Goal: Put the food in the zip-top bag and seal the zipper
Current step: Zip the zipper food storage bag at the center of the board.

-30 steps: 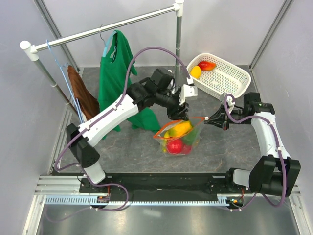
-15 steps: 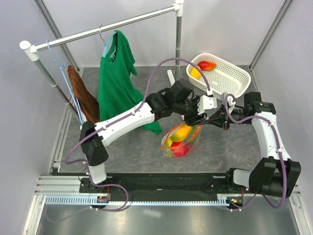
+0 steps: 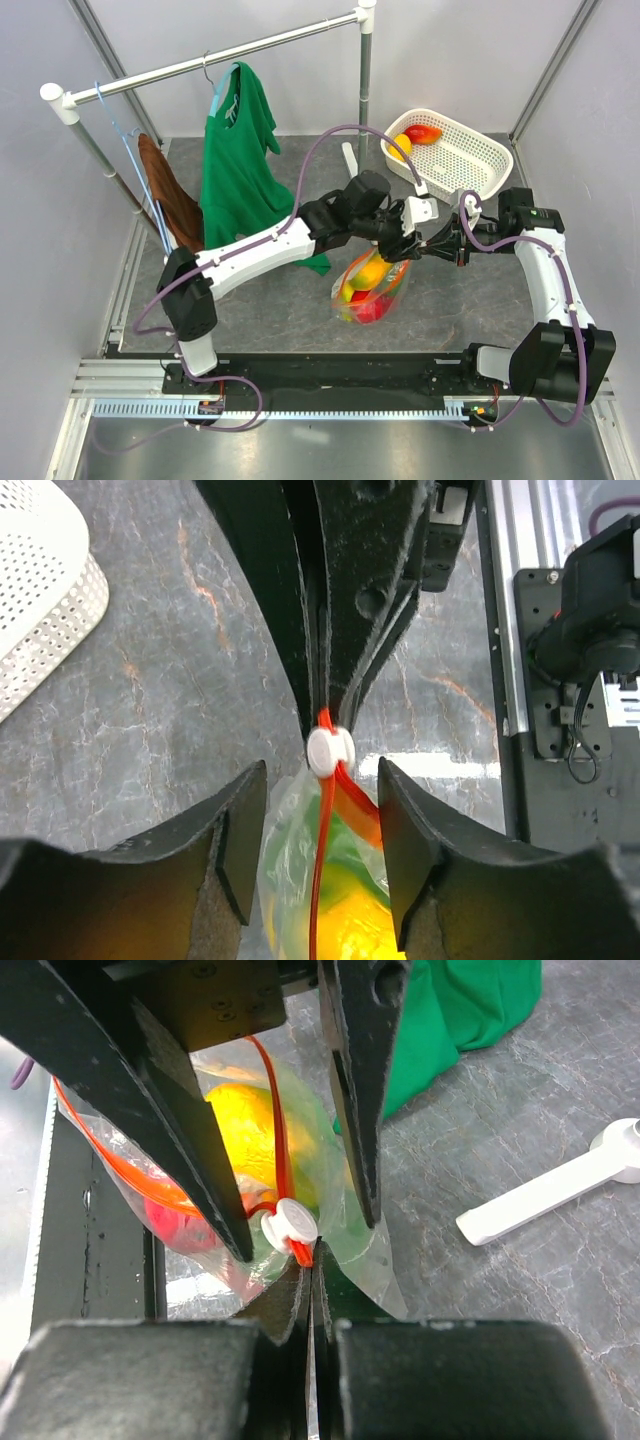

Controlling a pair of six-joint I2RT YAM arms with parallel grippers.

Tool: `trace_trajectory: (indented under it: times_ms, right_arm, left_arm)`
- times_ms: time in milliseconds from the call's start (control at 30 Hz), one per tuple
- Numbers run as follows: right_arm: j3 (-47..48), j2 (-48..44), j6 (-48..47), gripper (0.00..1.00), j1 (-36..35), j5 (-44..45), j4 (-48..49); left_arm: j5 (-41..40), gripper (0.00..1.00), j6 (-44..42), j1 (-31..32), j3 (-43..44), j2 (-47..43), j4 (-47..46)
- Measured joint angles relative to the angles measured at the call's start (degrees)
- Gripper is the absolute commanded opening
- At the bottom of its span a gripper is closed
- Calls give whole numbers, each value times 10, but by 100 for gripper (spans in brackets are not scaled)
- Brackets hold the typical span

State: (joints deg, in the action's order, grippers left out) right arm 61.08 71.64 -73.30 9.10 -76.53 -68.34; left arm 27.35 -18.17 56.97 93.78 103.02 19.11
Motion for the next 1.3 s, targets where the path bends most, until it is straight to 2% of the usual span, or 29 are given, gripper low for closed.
trace_trajectory:
  times_ms: [200, 400, 900, 1167, 1300]
  right_arm:
    - [4, 2, 2, 0, 0, -1, -5]
    - [13, 6, 4, 0, 0, -2, -17]
    - [26, 7, 5, 0, 0, -6, -36]
    - [27, 7, 4, 0, 0, -7, -45]
    - [28, 7, 4, 0, 0, -9, -52]
  left_arm:
    - [-3, 64, 22, -3, -72, -58, -45]
    - [-14, 64, 37, -4, -78, -78, -82]
    - [-12, 49, 53, -4, -64, -47, -101]
    - [-4, 54, 72, -4, -50, -42, -102]
    - [-1, 47, 75, -4, -48, -42, -102]
